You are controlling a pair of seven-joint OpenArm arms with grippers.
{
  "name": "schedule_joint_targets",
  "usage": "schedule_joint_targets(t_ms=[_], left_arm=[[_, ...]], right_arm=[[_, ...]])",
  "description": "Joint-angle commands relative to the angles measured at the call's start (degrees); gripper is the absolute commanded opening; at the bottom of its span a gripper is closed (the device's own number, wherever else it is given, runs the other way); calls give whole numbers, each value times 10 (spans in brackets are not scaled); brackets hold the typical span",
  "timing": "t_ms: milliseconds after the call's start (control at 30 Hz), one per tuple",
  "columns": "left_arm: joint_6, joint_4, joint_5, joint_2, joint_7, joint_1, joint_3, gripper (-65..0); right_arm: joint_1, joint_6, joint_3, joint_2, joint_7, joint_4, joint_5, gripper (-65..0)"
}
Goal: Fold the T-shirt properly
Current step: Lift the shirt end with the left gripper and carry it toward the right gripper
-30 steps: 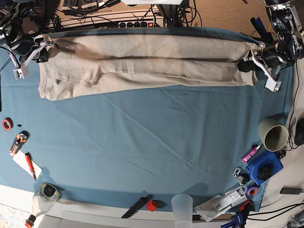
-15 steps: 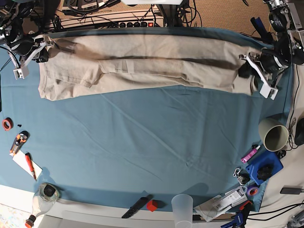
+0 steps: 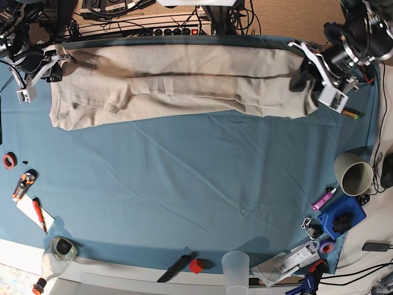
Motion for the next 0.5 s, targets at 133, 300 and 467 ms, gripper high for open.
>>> schedule_joint_targets(t_ms=[133,300,467], left_arm=[[0,8,-12,12,-12,2,44,-650],[0,8,39,50,-37,0,149,-650],[19,8,153,89,-100,-17,279,-650]], right_arm=[[0,1,6,13,11,9,3,-564],[0,1,6,13,12,9,3,-564],[0,1,6,13,12,9,3,-564]])
